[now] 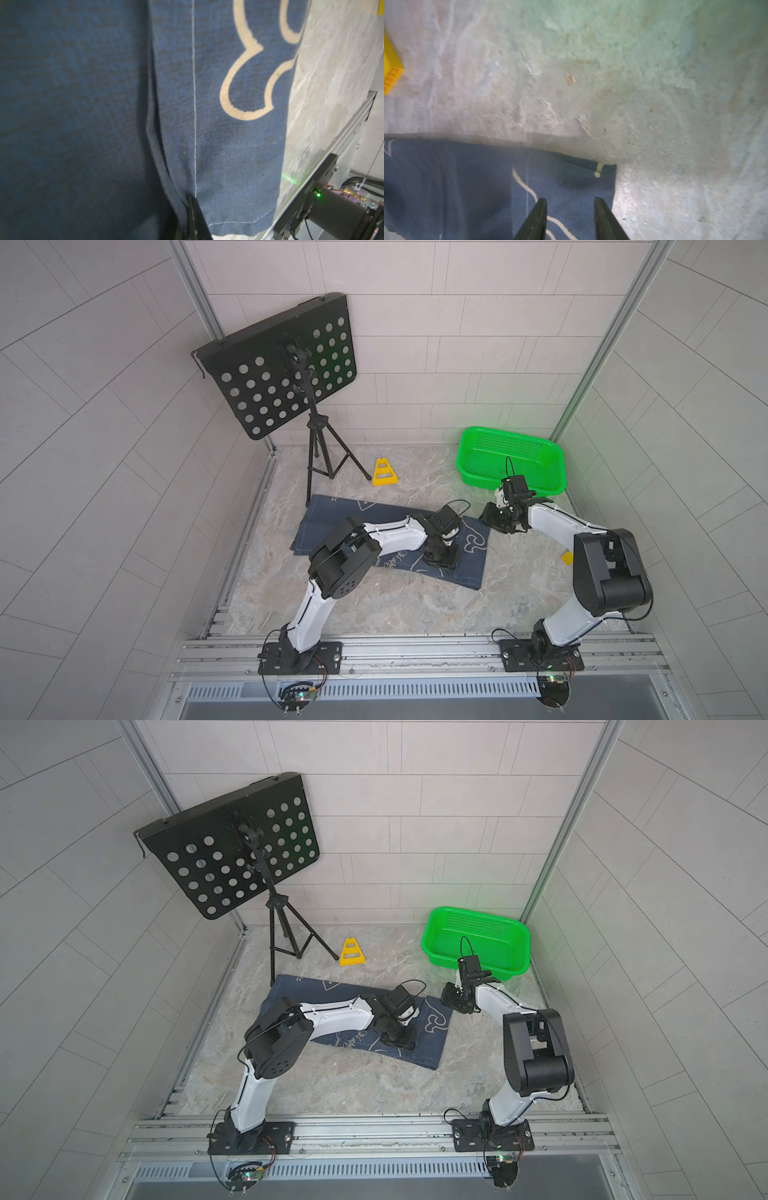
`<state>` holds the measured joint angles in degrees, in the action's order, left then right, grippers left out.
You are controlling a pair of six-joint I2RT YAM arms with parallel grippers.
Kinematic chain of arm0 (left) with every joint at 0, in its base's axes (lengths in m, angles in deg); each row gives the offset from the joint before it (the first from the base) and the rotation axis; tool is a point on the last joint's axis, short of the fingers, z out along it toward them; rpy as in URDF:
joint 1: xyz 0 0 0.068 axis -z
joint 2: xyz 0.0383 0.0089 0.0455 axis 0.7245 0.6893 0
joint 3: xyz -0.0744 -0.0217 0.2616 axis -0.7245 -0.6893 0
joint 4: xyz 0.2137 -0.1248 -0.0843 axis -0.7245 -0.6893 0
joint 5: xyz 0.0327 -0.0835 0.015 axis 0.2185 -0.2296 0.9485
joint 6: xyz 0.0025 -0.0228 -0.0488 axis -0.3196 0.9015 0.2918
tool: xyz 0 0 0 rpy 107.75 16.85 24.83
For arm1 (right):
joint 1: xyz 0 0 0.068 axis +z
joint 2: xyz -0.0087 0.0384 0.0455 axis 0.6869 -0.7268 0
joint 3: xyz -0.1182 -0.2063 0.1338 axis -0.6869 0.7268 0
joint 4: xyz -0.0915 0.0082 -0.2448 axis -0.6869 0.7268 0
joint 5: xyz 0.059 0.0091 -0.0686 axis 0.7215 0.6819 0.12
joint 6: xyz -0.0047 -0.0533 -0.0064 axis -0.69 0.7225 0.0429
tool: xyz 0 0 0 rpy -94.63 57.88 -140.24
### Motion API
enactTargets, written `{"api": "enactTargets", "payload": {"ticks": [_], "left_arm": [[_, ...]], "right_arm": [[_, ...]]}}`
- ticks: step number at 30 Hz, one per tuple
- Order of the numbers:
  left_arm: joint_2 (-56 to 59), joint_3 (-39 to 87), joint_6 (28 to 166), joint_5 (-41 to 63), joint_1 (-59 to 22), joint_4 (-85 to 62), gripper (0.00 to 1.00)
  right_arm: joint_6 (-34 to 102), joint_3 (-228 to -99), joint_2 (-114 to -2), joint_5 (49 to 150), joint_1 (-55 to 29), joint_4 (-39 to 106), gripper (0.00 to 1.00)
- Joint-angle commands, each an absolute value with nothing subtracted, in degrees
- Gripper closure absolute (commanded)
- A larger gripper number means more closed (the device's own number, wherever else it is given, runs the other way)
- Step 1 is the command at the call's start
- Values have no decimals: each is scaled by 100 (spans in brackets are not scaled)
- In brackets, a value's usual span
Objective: Roll up the pillowcase
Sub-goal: Roll the pillowcase at the center of the board.
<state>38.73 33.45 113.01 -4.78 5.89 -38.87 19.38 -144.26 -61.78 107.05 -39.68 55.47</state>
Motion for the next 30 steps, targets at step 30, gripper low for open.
{"api": "enactTargets", "payload": {"ticks": [30], "left_arm": [[3172, 4229, 10558, 659, 693, -5432, 58]], "right_arm": [[2115, -13650, -4701, 11052, -4430, 6328, 38]]}}
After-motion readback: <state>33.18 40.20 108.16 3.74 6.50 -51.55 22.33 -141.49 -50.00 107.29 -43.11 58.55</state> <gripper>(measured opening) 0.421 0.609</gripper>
